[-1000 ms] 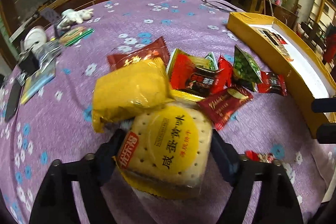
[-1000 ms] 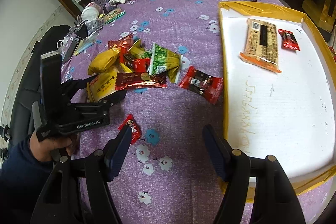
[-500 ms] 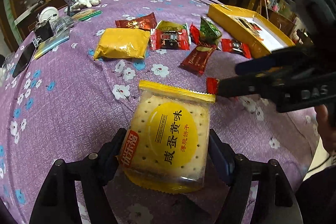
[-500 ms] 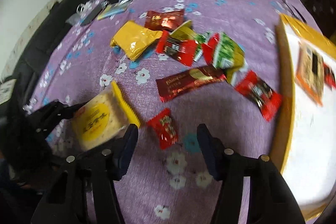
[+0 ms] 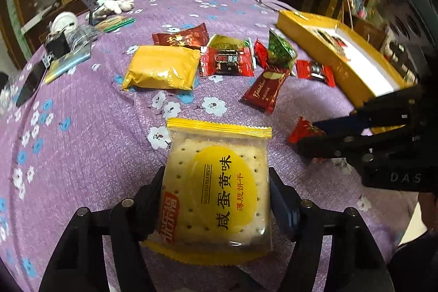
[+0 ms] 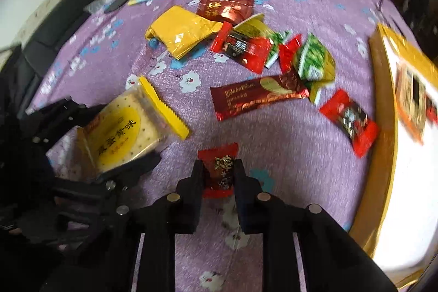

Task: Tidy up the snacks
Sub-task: 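Grasp the yellow round-label cracker pack with left tool while right tool grasps a red candy, then carry the yellow cracker pack and red candy over the tray with both tools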

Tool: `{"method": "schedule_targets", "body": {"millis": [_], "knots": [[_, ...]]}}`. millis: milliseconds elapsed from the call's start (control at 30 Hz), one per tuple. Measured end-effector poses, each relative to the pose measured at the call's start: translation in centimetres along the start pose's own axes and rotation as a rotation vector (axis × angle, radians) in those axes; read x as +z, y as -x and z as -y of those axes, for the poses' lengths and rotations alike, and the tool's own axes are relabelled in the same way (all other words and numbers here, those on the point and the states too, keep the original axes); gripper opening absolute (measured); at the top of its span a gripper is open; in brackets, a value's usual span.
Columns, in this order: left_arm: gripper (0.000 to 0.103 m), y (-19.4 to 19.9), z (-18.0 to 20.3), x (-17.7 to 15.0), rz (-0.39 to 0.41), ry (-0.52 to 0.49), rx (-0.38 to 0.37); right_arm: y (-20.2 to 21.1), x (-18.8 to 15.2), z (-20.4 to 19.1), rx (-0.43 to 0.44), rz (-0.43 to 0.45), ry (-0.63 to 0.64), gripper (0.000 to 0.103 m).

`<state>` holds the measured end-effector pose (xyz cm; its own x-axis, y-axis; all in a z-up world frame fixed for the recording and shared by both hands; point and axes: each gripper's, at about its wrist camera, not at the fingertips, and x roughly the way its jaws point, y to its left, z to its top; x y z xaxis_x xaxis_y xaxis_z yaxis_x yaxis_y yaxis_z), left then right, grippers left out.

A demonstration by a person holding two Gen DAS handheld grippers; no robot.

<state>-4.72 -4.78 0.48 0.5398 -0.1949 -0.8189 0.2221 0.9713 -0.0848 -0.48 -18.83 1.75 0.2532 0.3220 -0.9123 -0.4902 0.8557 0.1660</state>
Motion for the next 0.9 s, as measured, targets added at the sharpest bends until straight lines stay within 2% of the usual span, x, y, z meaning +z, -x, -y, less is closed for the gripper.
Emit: {"method": "schedule_targets", "body": {"millis": [133, 300, 900], "knots": [[0.072, 1.0, -0.2, 0.2, 0.022, 0.062, -0.061, 1.2, -0.4, 1.1, 0.044, 0.039, -0.063, 0.02], [0.072, 1.7, 0.2, 1.2, 0.042, 0.064, -0.078, 3.0, -0.7, 1.8, 0.063, 0.099, -0.111, 0.02], [0.072, 1.7, 5.0, 4.7, 0.063, -0.046, -0.151, 7.1, -2.4, 6.3, 0.042, 0.192, -0.237, 0.02]]}}
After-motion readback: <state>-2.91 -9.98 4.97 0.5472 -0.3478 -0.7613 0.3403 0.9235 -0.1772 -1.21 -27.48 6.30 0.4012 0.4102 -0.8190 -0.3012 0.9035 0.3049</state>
